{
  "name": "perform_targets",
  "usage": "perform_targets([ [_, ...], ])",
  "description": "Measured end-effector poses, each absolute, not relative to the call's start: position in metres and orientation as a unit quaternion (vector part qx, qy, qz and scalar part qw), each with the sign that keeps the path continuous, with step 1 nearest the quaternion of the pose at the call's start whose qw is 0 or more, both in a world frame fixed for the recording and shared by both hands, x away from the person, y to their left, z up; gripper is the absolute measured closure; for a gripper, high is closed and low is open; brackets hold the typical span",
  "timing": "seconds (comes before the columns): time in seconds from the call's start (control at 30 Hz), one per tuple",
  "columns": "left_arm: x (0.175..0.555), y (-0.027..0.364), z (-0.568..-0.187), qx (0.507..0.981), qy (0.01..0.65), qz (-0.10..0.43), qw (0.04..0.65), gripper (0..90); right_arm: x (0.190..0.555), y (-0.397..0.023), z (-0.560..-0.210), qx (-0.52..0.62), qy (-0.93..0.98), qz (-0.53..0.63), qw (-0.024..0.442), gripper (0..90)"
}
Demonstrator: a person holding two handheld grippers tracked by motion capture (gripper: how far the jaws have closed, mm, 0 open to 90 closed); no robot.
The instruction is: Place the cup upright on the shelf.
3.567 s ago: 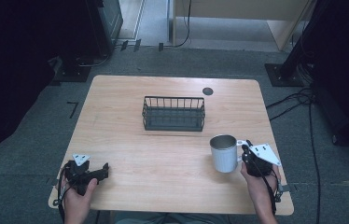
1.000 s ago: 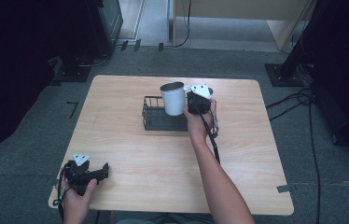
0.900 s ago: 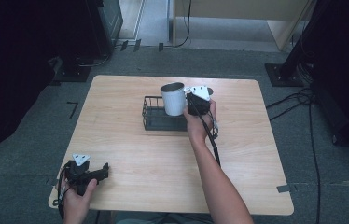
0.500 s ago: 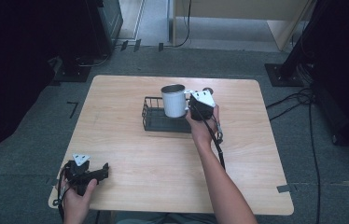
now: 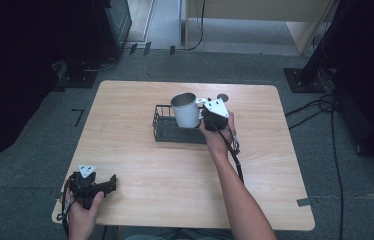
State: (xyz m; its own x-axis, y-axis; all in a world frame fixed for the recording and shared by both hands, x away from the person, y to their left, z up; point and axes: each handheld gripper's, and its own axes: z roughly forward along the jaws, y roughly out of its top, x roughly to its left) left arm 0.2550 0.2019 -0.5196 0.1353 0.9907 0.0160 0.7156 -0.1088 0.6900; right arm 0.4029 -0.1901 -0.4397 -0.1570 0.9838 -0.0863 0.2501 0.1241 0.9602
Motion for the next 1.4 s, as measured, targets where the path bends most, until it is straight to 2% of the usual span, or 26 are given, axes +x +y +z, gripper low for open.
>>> perform_targets([
  [0.17,0.255,0.202,-0.52,0.702,0.608,0.25,0.275,0.0,0.399,-0.194,-0.441,0.509,0.639,0.435,0.378,75.6],
  [0.23,0.255,0.202,-0.52,0.703,0.607,0.25,0.275,0.0,0.397,-0.197,-0.44,0.508,0.644,0.442,0.364,70.8],
  [0.3,0.255,0.202,-0.52,0.703,0.607,0.249,0.275,0.0,0.397,-0.201,-0.439,0.511,0.652,0.443,0.343,64.1],
  [0.37,0.255,0.202,-0.52,0.703,0.607,0.25,0.275,0.0,0.396,-0.206,-0.439,0.516,0.658,0.438,0.33,53.1],
  [0.47,0.255,0.202,-0.52,0.703,0.607,0.25,0.275,0.0,0.393,-0.214,-0.438,0.52,0.665,0.426,0.325,42.9],
  [0.5,0.255,0.202,-0.52,0.703,0.607,0.249,0.275,0.0,0.391,-0.218,-0.438,0.522,0.667,0.423,0.322,36.7],
  [0.6,0.255,0.202,-0.52,0.703,0.607,0.25,0.275,0.0,0.388,-0.225,-0.435,0.528,0.671,0.413,0.316,29.3],
  [0.73,0.255,0.202,-0.52,0.703,0.607,0.25,0.275,0.0,0.382,-0.238,-0.431,0.534,0.666,0.416,0.314,24.2],
  [1.03,0.255,0.202,-0.52,0.703,0.607,0.25,0.275,0.0,0.362,-0.271,-0.432,0.549,0.649,0.424,0.311,21.0],
  [1.27,0.255,0.202,-0.52,0.702,0.607,0.25,0.275,0.0,0.34,-0.293,-0.439,0.568,0.643,0.42,0.296,11.7],
  [1.4,0.255,0.202,-0.52,0.703,0.607,0.25,0.275,0.0,0.33,-0.303,-0.444,0.573,0.642,0.417,0.291,3.6],
])
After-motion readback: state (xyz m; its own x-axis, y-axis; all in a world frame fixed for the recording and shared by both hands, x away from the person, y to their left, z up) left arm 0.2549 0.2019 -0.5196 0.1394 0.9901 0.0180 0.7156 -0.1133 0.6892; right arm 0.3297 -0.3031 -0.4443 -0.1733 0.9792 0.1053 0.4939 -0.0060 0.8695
